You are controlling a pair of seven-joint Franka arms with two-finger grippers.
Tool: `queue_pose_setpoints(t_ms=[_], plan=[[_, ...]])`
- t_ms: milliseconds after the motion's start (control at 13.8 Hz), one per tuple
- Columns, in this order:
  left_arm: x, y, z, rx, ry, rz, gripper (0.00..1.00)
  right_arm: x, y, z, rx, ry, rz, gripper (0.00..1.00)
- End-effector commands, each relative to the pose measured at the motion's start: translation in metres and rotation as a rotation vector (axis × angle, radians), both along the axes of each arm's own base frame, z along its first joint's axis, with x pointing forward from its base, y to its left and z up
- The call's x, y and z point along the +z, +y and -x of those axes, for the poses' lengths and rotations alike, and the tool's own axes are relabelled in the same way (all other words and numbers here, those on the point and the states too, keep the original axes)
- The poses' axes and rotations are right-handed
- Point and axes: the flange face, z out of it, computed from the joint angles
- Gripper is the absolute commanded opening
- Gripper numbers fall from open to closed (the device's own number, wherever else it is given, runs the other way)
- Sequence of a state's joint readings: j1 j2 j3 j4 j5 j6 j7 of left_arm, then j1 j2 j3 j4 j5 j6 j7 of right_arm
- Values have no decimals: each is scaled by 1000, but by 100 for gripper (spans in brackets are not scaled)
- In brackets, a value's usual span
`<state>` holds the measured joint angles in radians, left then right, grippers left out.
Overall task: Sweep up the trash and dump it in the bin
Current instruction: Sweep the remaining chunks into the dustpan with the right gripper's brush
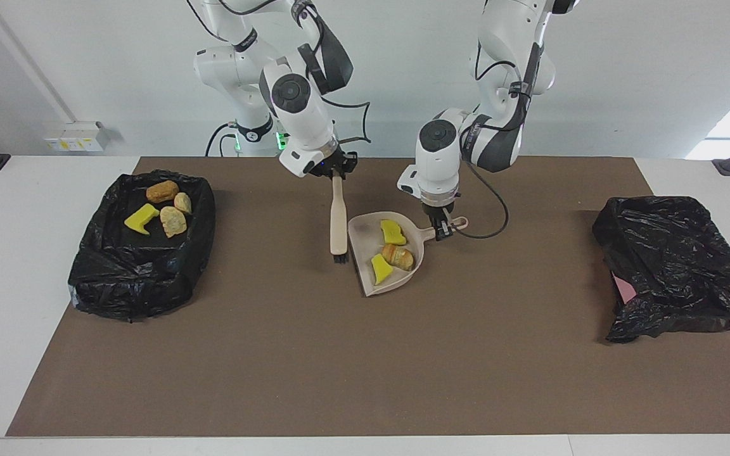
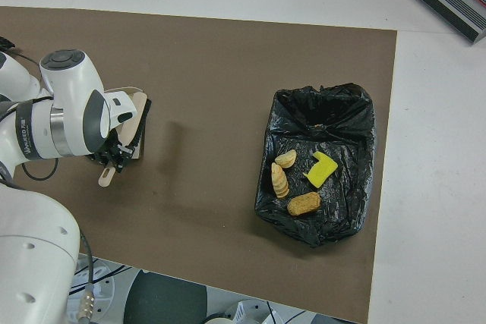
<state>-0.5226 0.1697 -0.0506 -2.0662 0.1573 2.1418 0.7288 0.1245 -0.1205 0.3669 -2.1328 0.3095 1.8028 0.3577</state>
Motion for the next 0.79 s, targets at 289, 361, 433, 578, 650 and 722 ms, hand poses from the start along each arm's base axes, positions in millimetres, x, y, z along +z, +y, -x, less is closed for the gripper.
queue_pose_setpoints(t_ms=[289, 361, 433, 578, 650, 722], plan=[[39, 116, -76, -76, 18, 8, 0, 19, 47, 101, -42, -25, 152, 0], [45, 141, -85, -89, 20, 10, 0, 7, 64, 105, -66, -45, 140, 0], [54, 158, -94, -114, 21, 11, 0, -5, 77, 110, -75, -52, 134, 0], [68, 194, -108, -156, 25, 13, 0, -34, 99, 116, -110, -32, 118, 0], [77, 214, -113, -179, 26, 13, 0, -48, 108, 121, -103, -33, 112, 0], [87, 232, -119, -203, 30, 13, 0, -59, 112, 124, -110, -35, 112, 0]])
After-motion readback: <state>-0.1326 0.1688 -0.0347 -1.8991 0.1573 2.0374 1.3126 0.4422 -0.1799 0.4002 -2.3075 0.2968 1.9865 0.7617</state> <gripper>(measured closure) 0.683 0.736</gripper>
